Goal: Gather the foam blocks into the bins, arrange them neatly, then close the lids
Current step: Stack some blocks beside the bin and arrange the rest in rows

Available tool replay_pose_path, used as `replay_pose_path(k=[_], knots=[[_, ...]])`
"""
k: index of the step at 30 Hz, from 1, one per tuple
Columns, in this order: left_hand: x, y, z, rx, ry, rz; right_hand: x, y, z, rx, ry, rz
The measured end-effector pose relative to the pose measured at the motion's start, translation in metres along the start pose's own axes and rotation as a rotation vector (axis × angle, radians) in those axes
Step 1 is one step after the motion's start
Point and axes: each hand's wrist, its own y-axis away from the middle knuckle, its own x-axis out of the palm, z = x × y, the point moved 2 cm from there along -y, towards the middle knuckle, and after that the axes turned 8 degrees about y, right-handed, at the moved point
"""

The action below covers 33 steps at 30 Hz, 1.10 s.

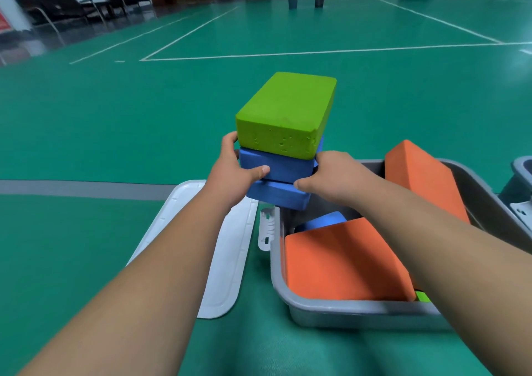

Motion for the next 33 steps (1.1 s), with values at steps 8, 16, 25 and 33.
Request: replay_pose_path(k=[8, 16, 25, 33], knots=[[0.001, 0.000, 0.006, -0.005, -0.101, 0.010, 0.010, 0.007, 0.011, -0.002, 0.070, -0.070], [0.004, 0.003, 0.008, 0.000, -0.198, -0.005, 0.028, 0.021, 0.011, -0.048, 0.139, -0.266], [0.006, 0.016, 0.025, -0.190, -0.507, 0.141, 0.027, 0.027, -0.013, -0.043, 0.261, -0.128], [0.026, 0.043, 0.007, -0.548, -0.951, 0.397, 0.008, 0.049, -0.067, -0.089, 0.397, 0.053]])
